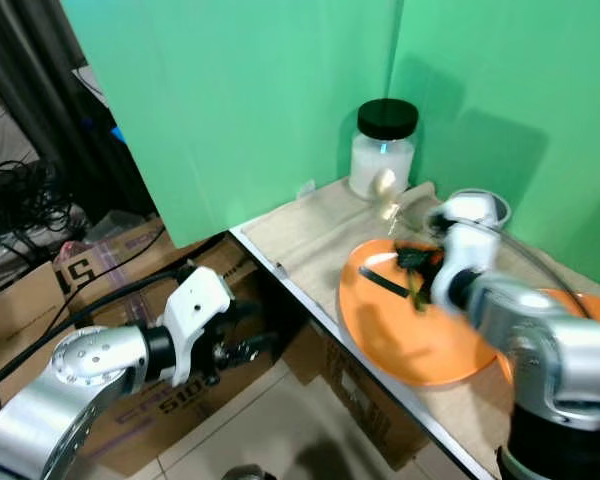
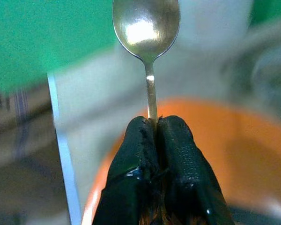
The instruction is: Setting the table
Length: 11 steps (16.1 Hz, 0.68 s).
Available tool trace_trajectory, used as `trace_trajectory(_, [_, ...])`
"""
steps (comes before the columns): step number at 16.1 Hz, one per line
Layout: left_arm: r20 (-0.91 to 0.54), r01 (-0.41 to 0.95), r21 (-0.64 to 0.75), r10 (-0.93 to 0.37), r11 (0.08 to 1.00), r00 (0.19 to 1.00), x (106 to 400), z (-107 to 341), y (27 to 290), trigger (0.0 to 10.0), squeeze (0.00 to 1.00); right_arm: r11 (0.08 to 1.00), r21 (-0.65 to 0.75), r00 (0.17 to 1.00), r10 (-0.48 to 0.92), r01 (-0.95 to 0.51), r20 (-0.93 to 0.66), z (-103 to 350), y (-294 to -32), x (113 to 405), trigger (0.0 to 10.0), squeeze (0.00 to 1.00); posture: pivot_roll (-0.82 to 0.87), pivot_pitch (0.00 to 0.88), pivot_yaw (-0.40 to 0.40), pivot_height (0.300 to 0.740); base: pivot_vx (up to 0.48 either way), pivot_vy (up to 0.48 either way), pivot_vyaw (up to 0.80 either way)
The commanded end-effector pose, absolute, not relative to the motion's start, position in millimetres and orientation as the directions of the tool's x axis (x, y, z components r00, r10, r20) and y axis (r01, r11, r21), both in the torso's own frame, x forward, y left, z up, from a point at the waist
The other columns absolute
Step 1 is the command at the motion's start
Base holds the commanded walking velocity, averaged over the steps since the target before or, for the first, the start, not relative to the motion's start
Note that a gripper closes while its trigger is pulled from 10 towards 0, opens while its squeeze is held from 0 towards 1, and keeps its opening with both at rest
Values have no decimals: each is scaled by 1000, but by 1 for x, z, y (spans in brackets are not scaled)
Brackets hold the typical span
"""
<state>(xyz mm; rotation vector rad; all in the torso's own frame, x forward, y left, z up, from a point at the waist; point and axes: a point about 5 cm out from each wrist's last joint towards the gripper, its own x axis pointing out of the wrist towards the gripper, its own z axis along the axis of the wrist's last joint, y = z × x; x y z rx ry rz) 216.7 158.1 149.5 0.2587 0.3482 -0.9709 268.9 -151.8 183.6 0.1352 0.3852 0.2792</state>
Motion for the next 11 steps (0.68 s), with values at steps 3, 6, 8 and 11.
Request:
trace_trajectory(3, [-273,820,108,-776,562,568,227,169,146,10000,0,949,175,958,278,-263,-68,226,-157,259,10000,0,31,0,112,740,0,0,0])
trace_trajectory(6, [-171,702,174,-681,690,712,247,175,135,10000,0,952,147,962,272,-269,-5,234,-152,243,10000,0,17,0,100,740,0,0,-419])
trace_trajectory(8, [-104,599,196,-591,776,800,260,181,131,10000,0,954,157,967,255,-255,18,234,-148,245,10000,0,38,0,83,740,0,0,-800])
trace_trajectory(11, [-38,505,191,-508,842,860,264,186,132,10000,0,961,138,970,240,-241,25,233,-141,251,10000,0,12,0,90,740,0,0,-800])
